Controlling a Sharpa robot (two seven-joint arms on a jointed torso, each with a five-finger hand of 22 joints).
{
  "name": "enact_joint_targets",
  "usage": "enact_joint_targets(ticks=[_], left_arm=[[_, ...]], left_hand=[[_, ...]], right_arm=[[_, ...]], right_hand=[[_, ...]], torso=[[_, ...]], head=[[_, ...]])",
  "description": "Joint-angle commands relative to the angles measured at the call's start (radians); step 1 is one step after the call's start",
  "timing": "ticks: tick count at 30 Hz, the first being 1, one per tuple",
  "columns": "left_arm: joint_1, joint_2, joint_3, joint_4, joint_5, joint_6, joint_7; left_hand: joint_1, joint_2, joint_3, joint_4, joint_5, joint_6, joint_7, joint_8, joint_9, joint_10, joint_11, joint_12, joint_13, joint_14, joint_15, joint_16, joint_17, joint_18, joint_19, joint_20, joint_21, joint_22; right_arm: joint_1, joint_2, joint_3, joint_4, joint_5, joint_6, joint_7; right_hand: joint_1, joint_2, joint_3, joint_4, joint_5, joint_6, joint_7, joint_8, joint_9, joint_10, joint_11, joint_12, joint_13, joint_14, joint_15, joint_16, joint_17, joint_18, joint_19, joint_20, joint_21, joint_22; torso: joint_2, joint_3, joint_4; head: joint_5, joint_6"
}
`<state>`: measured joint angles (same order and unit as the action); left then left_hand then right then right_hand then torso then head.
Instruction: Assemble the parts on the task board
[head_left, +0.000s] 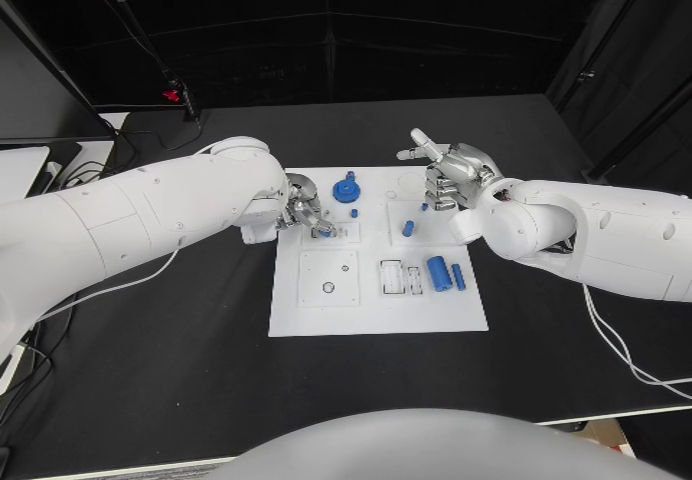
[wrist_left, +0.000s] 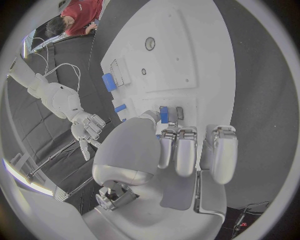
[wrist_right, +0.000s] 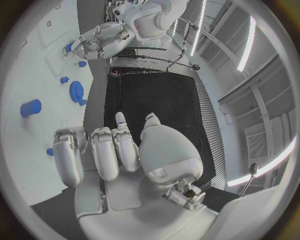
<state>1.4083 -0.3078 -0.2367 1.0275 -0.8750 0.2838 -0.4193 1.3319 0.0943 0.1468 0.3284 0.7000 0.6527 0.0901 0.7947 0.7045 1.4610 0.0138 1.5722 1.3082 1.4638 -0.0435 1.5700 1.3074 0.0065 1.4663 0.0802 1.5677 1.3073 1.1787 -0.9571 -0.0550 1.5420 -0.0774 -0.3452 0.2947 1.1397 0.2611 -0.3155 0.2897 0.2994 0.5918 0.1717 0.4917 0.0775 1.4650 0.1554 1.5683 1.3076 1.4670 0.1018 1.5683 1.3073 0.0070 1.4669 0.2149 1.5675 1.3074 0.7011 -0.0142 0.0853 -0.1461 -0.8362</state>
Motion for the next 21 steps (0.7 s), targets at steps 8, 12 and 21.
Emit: enact_joint_targets(ticks=[8,12,21], left_arm=[[-0.001,0.005,0.0,-0.009,0.004,-0.003,-0.006],[-0.001,0.007,0.0,-0.011,0.004,0.003,-0.008],[-0.001,0.011,0.0,-0.01,0.004,0.022,-0.015]], left_hand=[[-0.001,0.011,0.047,-0.037,-0.001,0.019,-0.012,0.002,0.002,0.11,0.004,-0.001,0.263,0.107,0.005,0.001,0.263,-0.007,0.104,-0.002,0.003,0.263],[-0.001,0.011,0.047,-0.037,-0.001,0.019,-0.012,0.002,0.002,0.11,0.004,-0.001,0.263,0.107,0.005,0.001,0.263,-0.007,0.104,-0.002,0.003,0.263],[-0.005,0.009,0.052,-0.036,-0.009,0.019,-0.011,0.0,0.004,0.11,0.005,-0.001,0.263,0.107,0.005,0.001,0.263,-0.007,0.104,-0.001,0.003,0.263]], right_arm=[[0.001,0.001,0.001,0.003,0.001,0.003,0.003],[0.001,0.001,0.001,0.002,0.001,0.003,0.003],[0.001,0.002,0.001,0.002,0.001,0.003,0.003]], right_hand=[[0.001,0.01,0.004,0.001,0.004,-0.005,0.057,0.002,-0.002,0.106,0.0,0.003,0.263,0.104,-0.003,0.002,0.263,-0.005,0.097,-0.007,-0.002,0.26],[0.001,0.01,0.004,0.001,0.004,-0.005,0.057,0.002,-0.002,0.106,0.0,0.003,0.263,0.104,-0.003,0.002,0.263,-0.005,0.097,-0.007,-0.002,0.26],[0.001,0.01,0.004,0.001,0.004,-0.005,0.057,0.002,-0.002,0.106,0.0,0.003,0.263,0.104,-0.003,0.002,0.263,-0.005,0.097,-0.007,-0.002,0.26]], torso=[[0.0,-0.0003,-0.0008],[0.0,-0.0006,-0.0012],[0.0,0.0,0.0005]], head=[[0.001,-0.001],[0.0,-0.004],[0.0,-0.006]])
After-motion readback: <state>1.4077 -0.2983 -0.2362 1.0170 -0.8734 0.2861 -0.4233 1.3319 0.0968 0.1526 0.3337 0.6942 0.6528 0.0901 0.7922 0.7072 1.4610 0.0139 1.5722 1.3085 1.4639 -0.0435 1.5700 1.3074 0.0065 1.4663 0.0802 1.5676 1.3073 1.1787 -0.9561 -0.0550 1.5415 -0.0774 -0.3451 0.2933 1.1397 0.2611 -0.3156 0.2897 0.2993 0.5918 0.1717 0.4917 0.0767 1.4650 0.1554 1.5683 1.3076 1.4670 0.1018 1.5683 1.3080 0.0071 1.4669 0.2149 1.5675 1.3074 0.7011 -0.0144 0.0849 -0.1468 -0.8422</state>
